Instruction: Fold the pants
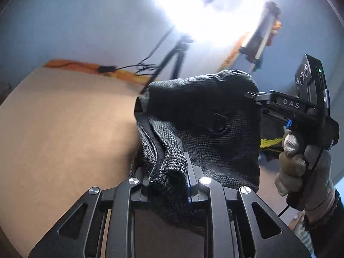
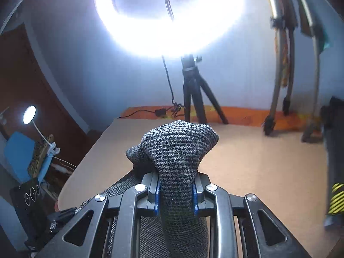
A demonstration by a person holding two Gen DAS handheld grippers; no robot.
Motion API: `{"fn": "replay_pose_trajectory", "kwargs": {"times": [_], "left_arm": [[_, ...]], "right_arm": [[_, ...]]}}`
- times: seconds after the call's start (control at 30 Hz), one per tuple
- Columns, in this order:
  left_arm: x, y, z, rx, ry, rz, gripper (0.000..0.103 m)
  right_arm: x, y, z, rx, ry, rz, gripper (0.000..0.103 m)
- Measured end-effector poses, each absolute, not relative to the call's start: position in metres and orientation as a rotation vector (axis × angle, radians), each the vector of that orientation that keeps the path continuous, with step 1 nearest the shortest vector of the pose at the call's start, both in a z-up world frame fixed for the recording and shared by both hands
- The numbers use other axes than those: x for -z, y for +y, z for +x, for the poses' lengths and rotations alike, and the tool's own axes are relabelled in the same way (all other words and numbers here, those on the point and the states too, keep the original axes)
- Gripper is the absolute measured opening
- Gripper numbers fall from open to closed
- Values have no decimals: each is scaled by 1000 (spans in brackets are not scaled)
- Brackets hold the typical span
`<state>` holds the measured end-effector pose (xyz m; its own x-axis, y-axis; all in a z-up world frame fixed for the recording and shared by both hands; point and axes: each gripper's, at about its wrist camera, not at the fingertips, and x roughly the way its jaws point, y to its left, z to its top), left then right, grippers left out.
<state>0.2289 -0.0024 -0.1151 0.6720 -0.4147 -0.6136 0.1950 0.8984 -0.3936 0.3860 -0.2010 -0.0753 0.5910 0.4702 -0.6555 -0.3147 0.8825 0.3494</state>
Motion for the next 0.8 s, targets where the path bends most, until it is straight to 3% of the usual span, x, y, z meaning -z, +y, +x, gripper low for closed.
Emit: {"fn": "replay_pose_trajectory", "kwargs": {"times": [0.8], "left_arm": [[46,-211,258,651,634,-238,16]], "right_arm": [[-28,-392,357,-254,682,113,20]]}}
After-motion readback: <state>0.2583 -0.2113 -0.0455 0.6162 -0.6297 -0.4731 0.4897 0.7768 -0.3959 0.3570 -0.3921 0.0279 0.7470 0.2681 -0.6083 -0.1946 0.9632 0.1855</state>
